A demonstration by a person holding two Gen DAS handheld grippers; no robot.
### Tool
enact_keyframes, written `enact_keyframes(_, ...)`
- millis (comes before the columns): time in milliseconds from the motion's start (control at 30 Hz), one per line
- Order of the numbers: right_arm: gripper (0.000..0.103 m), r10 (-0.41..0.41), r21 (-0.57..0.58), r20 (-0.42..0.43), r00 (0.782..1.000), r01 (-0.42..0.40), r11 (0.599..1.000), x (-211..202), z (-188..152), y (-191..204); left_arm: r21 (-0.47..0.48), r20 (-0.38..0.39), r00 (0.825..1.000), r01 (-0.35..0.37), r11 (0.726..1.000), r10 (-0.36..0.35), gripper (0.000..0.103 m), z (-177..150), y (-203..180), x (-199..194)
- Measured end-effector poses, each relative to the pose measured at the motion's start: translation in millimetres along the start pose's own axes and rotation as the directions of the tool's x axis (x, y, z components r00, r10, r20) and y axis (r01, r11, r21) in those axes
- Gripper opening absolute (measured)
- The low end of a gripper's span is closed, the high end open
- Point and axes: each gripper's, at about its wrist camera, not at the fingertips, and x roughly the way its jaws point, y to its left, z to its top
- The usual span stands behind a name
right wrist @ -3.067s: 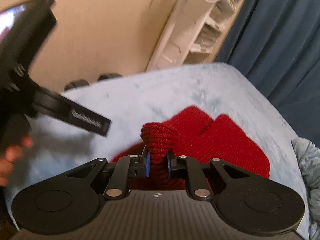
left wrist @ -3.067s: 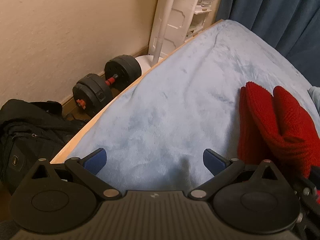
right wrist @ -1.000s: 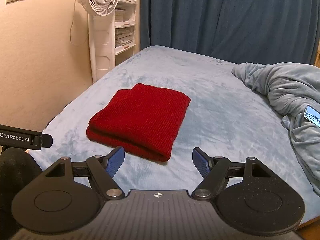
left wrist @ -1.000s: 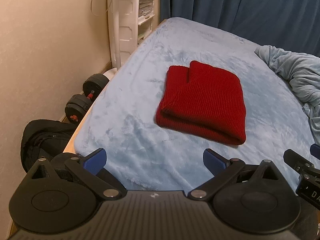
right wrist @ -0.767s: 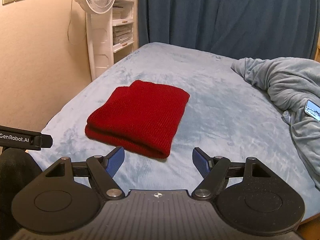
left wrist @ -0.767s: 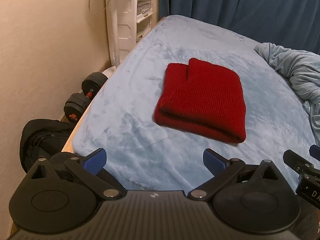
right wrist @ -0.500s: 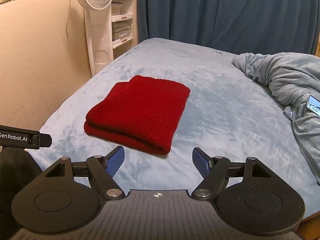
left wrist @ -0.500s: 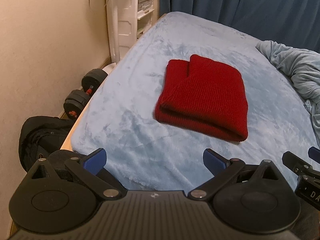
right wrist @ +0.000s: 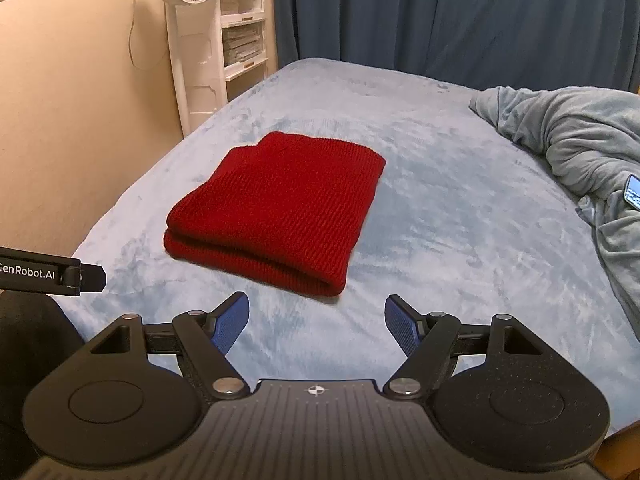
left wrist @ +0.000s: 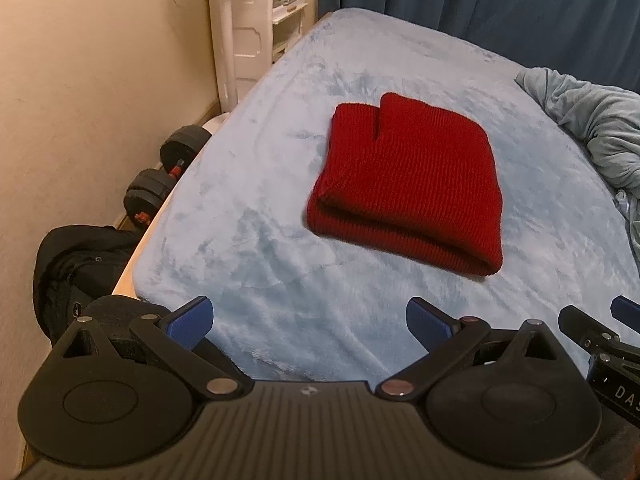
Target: Fold small clothes
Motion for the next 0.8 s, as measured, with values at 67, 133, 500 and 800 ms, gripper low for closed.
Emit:
enact_keyframes(67,0.076,0.003,0.002,-0.007,1.000,-0.003,1.000,4,1,-1,0.001,-0.009,1.000,-0.003,1.000,0.003,0.103,1,-1,4)
enact_keyframes(133,0.076,0.005,0.007,-0.016,1.000,-0.004,1.000,9,1,-2,0.002,-0.018,1.000,-0.005,1.000,0.005,0.103,2,-2,8)
enact_keyframes(500,0.076,0.024,0.034,-0.076,0.997,-0.021,0.999,43,4,-11,0.005,-0.070,0.997,-0.012,1.000,0.013,0.103,11,-11,36)
enact_keyframes(800,0.085,0.207,0.168,-0.039,0.978,-0.198,0.966,96,53,-55,-0.187,-0.081,0.978,0.172,0.967,-0.190,0.103,32,0,77)
